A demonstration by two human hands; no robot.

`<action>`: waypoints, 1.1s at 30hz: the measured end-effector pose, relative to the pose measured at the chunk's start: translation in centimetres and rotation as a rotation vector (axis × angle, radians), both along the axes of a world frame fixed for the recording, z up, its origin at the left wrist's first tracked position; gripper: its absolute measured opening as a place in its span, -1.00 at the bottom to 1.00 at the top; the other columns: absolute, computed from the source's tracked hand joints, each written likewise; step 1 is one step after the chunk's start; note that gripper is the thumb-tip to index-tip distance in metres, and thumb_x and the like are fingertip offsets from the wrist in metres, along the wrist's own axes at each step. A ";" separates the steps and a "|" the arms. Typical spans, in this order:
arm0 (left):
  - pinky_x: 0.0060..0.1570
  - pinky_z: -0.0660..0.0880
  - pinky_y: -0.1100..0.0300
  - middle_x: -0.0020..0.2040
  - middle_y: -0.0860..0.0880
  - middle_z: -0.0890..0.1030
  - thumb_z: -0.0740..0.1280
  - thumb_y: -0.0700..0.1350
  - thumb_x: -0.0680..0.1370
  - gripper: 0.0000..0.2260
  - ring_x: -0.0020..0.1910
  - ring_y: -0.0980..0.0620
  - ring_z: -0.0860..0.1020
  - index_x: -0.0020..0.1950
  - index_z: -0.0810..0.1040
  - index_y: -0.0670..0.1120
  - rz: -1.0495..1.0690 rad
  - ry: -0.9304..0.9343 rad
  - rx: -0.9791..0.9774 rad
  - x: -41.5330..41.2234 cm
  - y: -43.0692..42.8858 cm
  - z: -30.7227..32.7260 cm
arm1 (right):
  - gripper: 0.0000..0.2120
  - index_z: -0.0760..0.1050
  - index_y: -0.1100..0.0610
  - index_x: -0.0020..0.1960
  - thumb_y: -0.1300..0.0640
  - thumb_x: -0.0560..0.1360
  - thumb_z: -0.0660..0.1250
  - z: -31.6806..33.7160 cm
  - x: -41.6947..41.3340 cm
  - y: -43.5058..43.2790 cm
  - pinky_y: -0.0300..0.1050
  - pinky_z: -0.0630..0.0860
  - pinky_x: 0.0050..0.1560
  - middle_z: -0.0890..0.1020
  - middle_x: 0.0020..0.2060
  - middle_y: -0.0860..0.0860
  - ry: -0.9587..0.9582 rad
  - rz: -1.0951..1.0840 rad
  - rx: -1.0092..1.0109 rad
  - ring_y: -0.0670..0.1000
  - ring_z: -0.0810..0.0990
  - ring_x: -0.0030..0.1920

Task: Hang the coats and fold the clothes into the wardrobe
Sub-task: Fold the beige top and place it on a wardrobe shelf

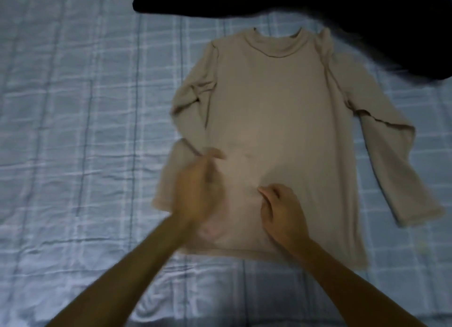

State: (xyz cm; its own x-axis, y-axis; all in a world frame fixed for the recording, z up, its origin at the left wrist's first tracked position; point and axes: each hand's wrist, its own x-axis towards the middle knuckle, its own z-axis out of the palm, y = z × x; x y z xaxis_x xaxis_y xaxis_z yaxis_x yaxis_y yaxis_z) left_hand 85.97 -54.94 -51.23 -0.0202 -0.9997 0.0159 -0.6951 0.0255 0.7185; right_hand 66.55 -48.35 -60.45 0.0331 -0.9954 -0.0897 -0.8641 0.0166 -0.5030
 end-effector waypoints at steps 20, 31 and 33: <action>-0.09 0.41 0.06 0.07 -0.14 0.46 0.24 -0.02 0.50 -0.68 -0.02 -0.15 0.46 0.21 0.46 -0.10 -0.444 -0.368 0.088 -6.3 4.1 -6.7 | -0.69 0.51 0.06 0.11 0.08 0.38 0.25 0.2 -2.6 2.4 0.02 0.42 0.17 0.54 0.16 0.13 -0.026 0.040 -0.018 0.13 0.45 0.18; 0.35 -0.02 -0.17 0.49 -0.28 0.18 -0.09 0.25 0.57 -0.39 0.45 -0.20 0.08 0.53 0.11 -0.05 -0.534 -0.658 0.130 -12.4 6.3 -11.7 | -0.37 0.21 0.19 0.46 0.07 0.44 0.27 0.2 -19.7 0.9 0.20 0.08 0.39 0.22 0.43 0.26 0.168 -0.992 0.071 0.23 0.13 0.45; 0.34 0.00 -0.17 0.48 -0.29 0.20 -0.13 0.25 0.58 -0.39 0.45 -0.21 0.10 0.53 0.13 -0.06 -0.536 -0.666 0.131 -12.3 6.3 -11.4 | -0.35 0.18 0.15 0.47 0.01 0.43 0.23 0.5 -21.8 0.6 0.17 0.15 0.35 0.31 0.39 0.24 0.121 -1.200 0.175 0.22 0.22 0.41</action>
State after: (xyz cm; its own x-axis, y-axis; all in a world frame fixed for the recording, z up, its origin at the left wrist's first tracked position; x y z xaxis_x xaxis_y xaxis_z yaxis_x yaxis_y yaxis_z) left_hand 73.63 -48.61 -62.66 -0.4536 -0.8457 -0.2811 -0.8903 0.4157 0.1858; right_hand 44.73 -47.79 -59.93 -0.9175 -0.3623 -0.1643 -0.2946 0.8964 -0.3312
